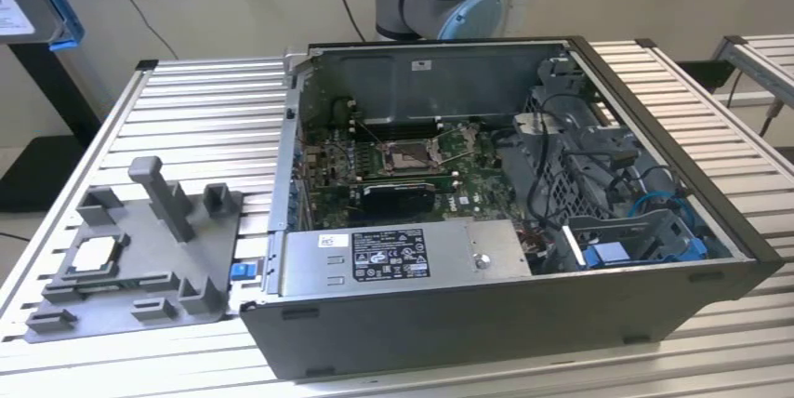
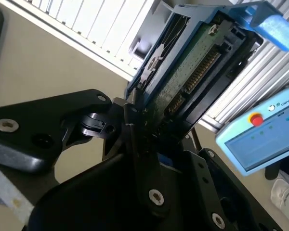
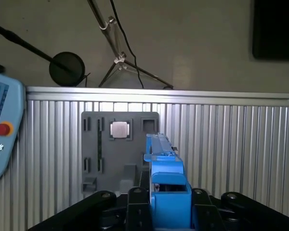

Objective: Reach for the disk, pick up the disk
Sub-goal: 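Pick up the disk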

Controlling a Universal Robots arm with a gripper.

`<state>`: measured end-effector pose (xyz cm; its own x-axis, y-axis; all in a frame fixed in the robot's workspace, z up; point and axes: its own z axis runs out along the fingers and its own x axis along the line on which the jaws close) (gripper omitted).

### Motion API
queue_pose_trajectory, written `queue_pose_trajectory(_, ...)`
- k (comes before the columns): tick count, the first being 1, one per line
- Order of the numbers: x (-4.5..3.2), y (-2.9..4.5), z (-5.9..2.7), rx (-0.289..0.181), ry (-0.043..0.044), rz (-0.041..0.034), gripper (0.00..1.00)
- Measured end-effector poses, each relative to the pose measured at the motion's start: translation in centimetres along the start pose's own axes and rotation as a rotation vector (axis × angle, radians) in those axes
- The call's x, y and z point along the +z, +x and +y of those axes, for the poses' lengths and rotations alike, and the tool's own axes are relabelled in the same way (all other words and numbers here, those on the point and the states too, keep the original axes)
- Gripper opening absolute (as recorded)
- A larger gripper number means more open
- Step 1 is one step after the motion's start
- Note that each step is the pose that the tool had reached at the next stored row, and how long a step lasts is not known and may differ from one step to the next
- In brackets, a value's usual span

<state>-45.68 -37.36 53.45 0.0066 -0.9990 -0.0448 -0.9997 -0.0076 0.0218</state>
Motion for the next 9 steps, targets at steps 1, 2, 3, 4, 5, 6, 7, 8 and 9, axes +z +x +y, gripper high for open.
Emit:
queue_pose_trajectory(1,-0.17,-0.01,0.01,0.000,0.0001,-0.0001,0.00)
queue_pose_trajectory(2,-0.35,-0.02,0.01,0.000,0.0001,0.0000,0.00)
queue_pose_trajectory(3,-0.51,-0.02,0.01,0.000,0.0001,0.0000,0.00)
queue_pose_trajectory(4,-0.68,-0.03,0.02,0.000,0.0002,0.0000,0.00)
queue_pose_trajectory(5,-0.85,-0.04,0.02,0.000,0.0001,0.0000,0.00)
queue_pose_trajectory(6,-1.00,-0.05,0.02,0.000,0.0001,0.0000,0.00)
queue_pose_trajectory(7,-1.14,-0.05,0.02,0.000,0.0000,0.0000,0.00)
queue_pose_trajectory(8,-1.28,-0.06,0.03,0.000,0.0000,0.0000,0.00)
queue_pose_trajectory(9,-1.40,-0.06,0.03,0.000,0.0000,0.0000,0.00)
